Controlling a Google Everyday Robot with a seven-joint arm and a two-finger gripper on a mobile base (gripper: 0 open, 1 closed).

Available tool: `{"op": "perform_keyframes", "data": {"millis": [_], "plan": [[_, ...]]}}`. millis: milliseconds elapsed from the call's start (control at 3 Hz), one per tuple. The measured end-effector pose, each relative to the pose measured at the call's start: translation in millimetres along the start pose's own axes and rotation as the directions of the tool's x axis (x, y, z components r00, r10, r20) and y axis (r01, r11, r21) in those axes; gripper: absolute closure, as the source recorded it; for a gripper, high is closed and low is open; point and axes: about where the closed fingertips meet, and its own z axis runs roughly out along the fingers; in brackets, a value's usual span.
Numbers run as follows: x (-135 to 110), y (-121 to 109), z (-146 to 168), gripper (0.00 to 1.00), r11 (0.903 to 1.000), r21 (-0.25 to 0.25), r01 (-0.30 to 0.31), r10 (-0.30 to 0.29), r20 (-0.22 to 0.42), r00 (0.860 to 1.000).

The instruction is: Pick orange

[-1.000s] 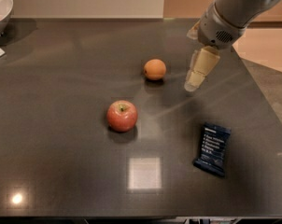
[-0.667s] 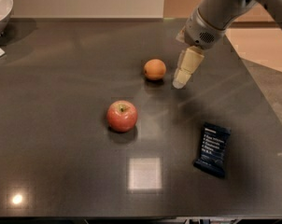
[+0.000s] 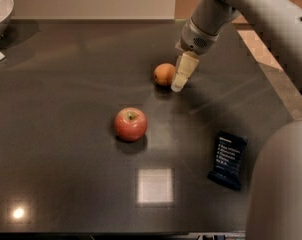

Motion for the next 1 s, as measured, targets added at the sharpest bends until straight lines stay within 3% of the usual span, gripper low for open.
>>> {"op": "perform_keyframes", "data": {"millis": [333, 1000], "plan": [[-7.2, -7.2, 16.1, 0.00, 0.9998, -0.020, 0.002, -0.003, 0.000, 1.000], [-14.2, -7.9, 29.5, 0.41, 0.9993, -0.037, 0.003, -0.003, -0.005, 1.000]]}}
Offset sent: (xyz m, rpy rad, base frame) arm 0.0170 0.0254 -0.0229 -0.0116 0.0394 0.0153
